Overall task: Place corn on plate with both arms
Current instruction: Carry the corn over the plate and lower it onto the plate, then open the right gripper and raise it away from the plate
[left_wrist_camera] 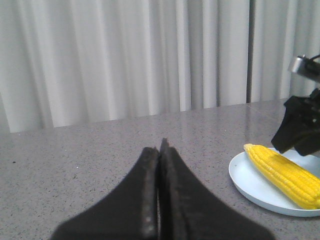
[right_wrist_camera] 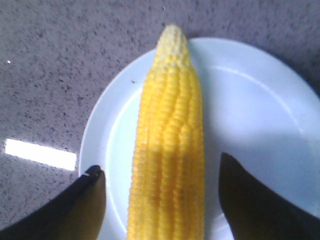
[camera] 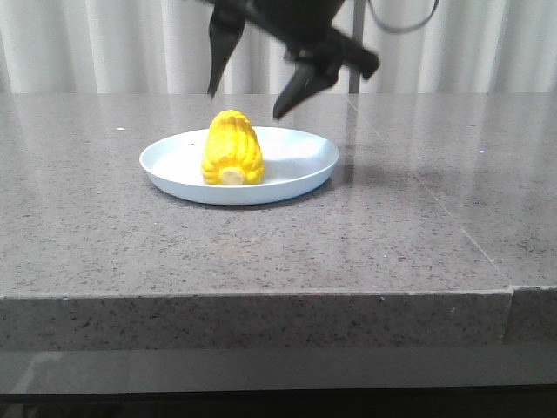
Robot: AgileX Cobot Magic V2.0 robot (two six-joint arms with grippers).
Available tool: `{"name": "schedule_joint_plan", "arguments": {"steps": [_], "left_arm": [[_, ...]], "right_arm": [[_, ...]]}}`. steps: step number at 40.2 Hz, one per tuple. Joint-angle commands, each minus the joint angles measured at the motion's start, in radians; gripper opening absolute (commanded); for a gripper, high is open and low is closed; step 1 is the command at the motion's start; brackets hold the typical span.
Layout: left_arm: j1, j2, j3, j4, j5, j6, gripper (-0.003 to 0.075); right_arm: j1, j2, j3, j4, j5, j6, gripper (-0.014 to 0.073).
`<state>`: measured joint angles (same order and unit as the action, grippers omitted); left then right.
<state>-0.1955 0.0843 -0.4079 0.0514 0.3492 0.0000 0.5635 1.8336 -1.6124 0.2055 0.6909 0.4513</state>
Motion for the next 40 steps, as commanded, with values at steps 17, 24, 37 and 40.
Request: {"name": "schedule_joint_plan", "arguments": {"steps": [17, 24, 37, 40], "left_arm": [[-0.008, 0.013, -0.024, -0.002, -0.089, 0.005, -0.0020], [-0.008, 0.013, -0.024, -0.002, -0.089, 0.005, -0.0020], [-0.008, 0.013, -0.024, -0.002, -0.089, 0.005, -0.0020], [-0.008, 0.013, -0.024, -0.002, -0.089, 0.005, -0.0020]], "right_arm": [[-0.005, -0.082, -0.190, -0.184, 0.215, -0.009, 0.0101], [-0.005, -0.084, -0.190, -0.216, 0.245, -0.009, -0.0072], [-0.093, -0.144, -0.183, -0.248, 0.349, -0.082, -0.0116], [-0.149, -0.166, -0.168, -0.248, 0.388, -0.109, -0.0116]]}}
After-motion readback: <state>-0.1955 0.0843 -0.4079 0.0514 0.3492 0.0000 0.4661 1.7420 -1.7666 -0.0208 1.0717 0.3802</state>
